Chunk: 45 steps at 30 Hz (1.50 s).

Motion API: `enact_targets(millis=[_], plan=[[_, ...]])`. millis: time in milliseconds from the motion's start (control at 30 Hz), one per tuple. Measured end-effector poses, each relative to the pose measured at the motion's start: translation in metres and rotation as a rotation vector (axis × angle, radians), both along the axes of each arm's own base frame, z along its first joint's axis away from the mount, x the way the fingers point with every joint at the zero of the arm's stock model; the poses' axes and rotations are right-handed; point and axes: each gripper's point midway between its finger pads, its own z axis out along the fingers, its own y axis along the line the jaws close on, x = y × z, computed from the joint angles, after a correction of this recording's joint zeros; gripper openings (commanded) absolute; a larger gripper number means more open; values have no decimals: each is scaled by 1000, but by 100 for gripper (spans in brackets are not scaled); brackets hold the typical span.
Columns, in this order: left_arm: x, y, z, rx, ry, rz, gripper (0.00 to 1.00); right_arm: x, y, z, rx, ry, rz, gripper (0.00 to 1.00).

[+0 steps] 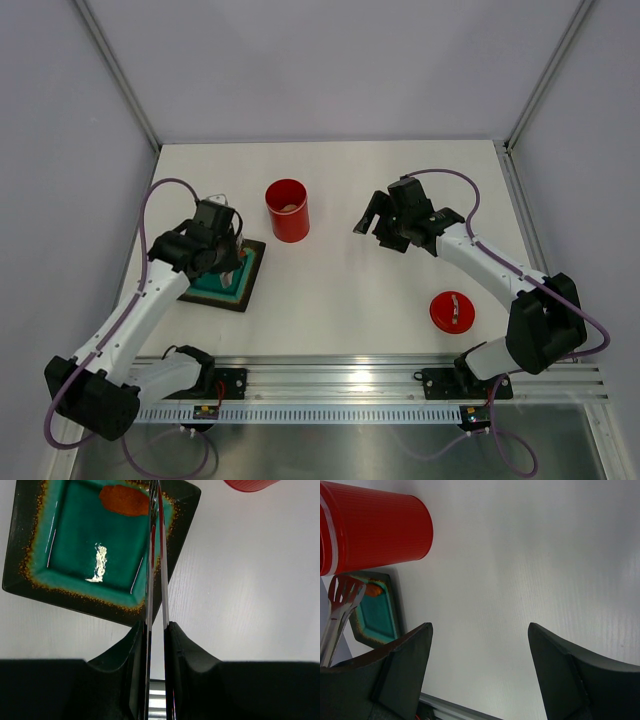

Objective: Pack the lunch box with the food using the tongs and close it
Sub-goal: Pick up the fake food from the plate.

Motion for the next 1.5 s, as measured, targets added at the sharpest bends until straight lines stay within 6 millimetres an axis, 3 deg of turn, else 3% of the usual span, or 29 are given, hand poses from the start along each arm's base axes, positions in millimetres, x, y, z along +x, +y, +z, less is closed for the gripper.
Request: enact_targets(millis=[200,533,1067,1233,1367,1500], plan=[[11,-5,0,-16,-30,7,12,0,0,0,0,0,0,85],[5,-1,-27,12,45,28,12,0,0,0,0,0,0,85],[-53,29,-23,70,124,75,12,-1,1,-3,8,6,4,85],[-62,36,-23,95,145,89,13,-2,3,-3,16,8,9,85],[-59,40,-13,107,122,106,29,-3,2,-5,14,13,8,85],[-51,43,-3,129,94,119,39,-5,1,-8,11,20,7,85]])
